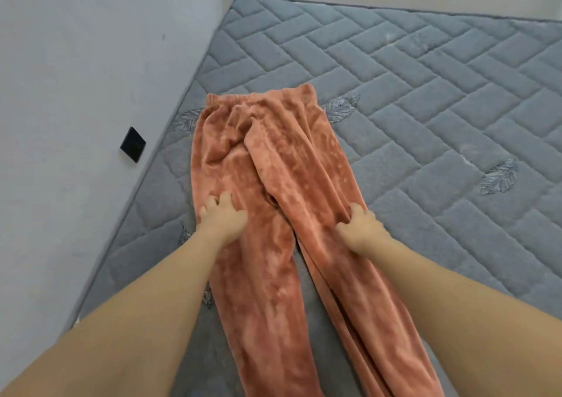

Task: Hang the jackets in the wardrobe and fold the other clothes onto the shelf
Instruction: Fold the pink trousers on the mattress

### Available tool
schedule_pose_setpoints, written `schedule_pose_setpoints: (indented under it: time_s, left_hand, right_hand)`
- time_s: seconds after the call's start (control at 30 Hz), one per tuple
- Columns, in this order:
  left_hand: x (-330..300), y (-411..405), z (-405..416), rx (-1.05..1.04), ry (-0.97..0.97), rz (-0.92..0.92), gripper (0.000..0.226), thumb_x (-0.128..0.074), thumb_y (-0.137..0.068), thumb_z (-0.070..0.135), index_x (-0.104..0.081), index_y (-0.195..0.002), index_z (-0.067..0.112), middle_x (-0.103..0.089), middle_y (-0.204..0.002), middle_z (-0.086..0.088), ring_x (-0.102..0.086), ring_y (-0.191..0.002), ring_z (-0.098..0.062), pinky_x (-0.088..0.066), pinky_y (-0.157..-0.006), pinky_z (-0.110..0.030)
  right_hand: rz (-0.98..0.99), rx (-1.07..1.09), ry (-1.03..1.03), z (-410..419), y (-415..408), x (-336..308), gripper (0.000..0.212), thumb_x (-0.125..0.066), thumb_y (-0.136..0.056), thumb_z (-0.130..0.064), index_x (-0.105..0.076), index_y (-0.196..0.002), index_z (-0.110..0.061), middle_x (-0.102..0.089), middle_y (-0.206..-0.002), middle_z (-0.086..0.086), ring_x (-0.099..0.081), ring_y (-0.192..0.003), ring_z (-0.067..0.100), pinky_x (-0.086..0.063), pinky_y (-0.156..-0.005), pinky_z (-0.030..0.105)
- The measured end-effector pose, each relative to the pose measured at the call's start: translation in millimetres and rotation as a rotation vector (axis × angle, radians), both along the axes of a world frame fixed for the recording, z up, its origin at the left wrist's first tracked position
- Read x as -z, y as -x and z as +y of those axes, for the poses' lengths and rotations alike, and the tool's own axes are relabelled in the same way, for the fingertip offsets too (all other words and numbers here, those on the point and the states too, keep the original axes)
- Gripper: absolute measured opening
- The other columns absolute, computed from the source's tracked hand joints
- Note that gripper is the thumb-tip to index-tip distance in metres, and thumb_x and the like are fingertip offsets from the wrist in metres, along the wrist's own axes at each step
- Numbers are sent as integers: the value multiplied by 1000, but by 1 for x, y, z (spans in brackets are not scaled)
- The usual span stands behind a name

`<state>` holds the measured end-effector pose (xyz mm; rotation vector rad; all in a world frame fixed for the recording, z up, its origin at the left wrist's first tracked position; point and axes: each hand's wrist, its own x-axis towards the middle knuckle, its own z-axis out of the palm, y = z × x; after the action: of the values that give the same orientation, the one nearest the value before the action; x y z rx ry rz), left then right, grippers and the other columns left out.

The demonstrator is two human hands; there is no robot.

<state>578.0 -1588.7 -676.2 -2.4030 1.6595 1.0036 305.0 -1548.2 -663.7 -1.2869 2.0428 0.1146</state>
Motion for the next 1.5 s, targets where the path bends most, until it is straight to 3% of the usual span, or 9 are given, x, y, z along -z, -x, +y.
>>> schedule_pose_setpoints:
  time_s: [0.33,0.43,0.57,0.73,0.9,1.07,1.17,1.33,1.5]
  left_hand:
    - [82,-3,-18,73,-210,-145,95,-2,-56,99,56,-114,51,55,-142,1,52,-130,-24,29,-86,-75]
    - [79,-5,-19,76,-224,-154,93,-2,-53,101,58,-105,53,57,-141,2,53,-129,-24,31,-83,-74]
    - [70,-3,-20,77,-265,-183,95,-5,-55,101,54,-113,52,52,-145,1,49,-133,-25,22,-93,-77]
    - [59,12,-27,80,-354,-358,100,-3,-68,94,40,-139,39,44,-152,-9,39,-140,-34,14,-101,-78]
    - [41,60,-24,198,-113,-533,81,-16,-93,55,4,-157,10,15,-163,-14,19,-148,-33,6,-106,-76]
    - [47,167,33,367,39,-236,82,-30,-92,57,-3,-157,16,10,-164,-6,14,-149,-33,4,-108,-72]
    - [47,221,77,476,125,-165,74,-32,-92,61,-27,-150,16,-20,-158,-11,-19,-143,-32,-14,-111,-62]
    - [30,283,95,-195,-63,468,40,-53,-92,37,-58,-112,2,-62,-117,-16,-58,-109,-35,-48,-93,-39]
    - [33,295,120,-710,-241,885,36,-57,-93,29,-48,-124,14,-60,-116,-9,-62,-100,-28,-58,-80,-44]
  right_hand:
    - [254,292,148,-99,-14,84,54,-58,-80,-45,-42,-125,-19,-44,-133,12,-38,-127,35,-27,-103,47]
    - [19,79,176,-108,-10,86,11,-57,-80,-28,-56,-87,-18,-62,-96,6,-61,-100,28,-44,-86,37]
    - [-201,111,242,-130,52,41,19,-73,-84,-27,-70,-83,-8,-65,-72,7,-58,-57,17,-43,-54,29]
    - [173,128,585,-172,144,-19,34,-65,-87,-38,-57,-108,-13,-61,-114,20,-56,-110,37,-46,-91,44]
    - [48,301,242,-62,132,33,90,-68,-81,-53,-23,-151,-19,-30,-151,16,-32,-138,37,-28,-111,49]
    - [176,521,127,86,134,59,89,-70,-72,-65,-36,-141,-21,-40,-140,14,-39,-129,37,-34,-103,54]
    - [-107,561,78,134,141,51,46,-75,-76,-51,-59,-103,-18,-65,-106,6,-62,-99,26,-50,-85,41]
    - [-337,283,-206,167,175,36,10,-73,-78,-15,-74,-87,-12,-75,-91,8,-68,-86,21,-55,-78,36]
    - [-303,465,-113,169,272,10,31,-83,-73,-38,-67,-84,-13,-66,-71,-2,-58,-61,10,-39,-48,22]
